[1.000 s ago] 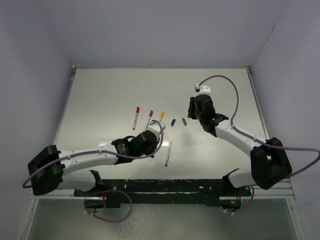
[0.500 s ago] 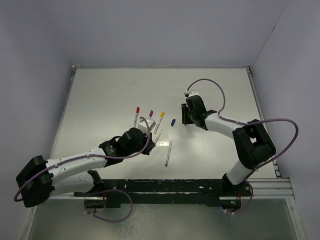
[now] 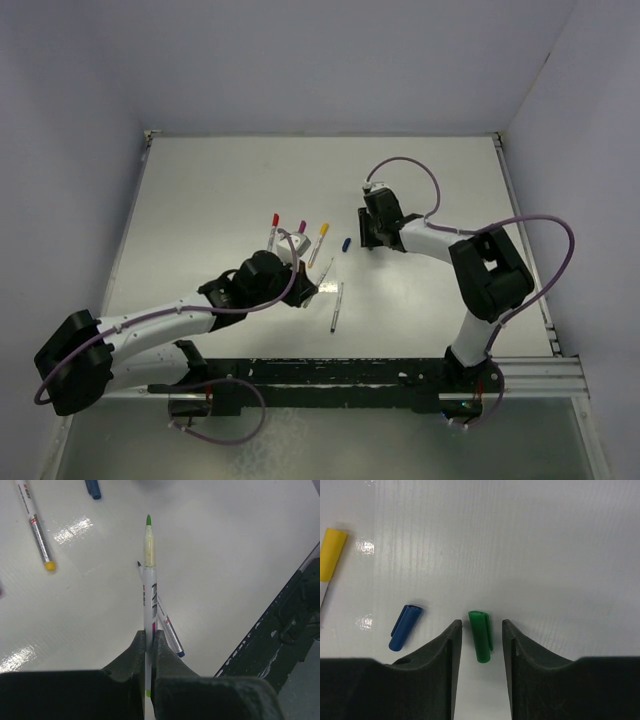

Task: Insert the pens into the pen caps

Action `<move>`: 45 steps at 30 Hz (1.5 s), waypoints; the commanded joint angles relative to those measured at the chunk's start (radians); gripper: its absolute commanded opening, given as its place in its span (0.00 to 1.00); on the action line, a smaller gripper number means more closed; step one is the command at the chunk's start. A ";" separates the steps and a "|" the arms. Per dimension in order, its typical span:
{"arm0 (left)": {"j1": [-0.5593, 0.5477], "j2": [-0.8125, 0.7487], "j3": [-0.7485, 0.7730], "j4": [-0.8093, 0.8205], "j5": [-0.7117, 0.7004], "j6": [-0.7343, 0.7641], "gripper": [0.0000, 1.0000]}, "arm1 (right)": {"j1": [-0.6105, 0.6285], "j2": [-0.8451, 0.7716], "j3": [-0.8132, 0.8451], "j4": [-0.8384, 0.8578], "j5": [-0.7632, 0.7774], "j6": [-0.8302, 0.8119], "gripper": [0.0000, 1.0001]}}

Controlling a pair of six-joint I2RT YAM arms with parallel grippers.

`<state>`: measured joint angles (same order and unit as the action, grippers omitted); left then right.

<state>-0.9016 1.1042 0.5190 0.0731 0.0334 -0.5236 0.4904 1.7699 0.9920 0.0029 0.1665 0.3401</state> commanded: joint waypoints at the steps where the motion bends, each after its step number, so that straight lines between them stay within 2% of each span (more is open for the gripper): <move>1: 0.016 0.009 -0.003 0.090 0.066 -0.030 0.00 | -0.003 0.002 0.049 -0.014 0.031 -0.007 0.40; 21: 0.034 0.007 -0.013 0.099 0.069 -0.042 0.00 | -0.003 0.087 0.067 -0.151 0.080 0.029 0.27; 23: 0.033 0.008 -0.014 0.099 0.067 -0.042 0.00 | -0.003 0.098 0.075 -0.166 0.085 0.034 0.21; 27: 0.035 0.007 -0.016 0.099 0.059 -0.042 0.00 | -0.003 0.105 0.070 -0.189 0.084 0.043 0.00; 31: 0.038 0.014 -0.016 0.104 0.054 -0.041 0.00 | -0.001 0.094 0.047 -0.182 0.063 0.043 0.00; 38: 0.042 0.046 0.009 0.119 0.057 -0.017 0.00 | -0.002 -0.033 0.025 -0.071 0.004 0.039 0.00; 41: 0.043 0.062 0.006 0.146 0.054 -0.021 0.00 | -0.002 -0.138 0.023 0.018 -0.032 0.037 0.00; 45: 0.046 0.077 -0.017 0.251 0.081 -0.045 0.00 | -0.003 -0.326 -0.081 0.183 -0.093 0.034 0.00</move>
<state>-0.8642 1.1740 0.5083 0.1669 0.0898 -0.5499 0.4889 1.6337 0.9607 -0.0124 0.1505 0.3706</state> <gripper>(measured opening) 0.028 0.034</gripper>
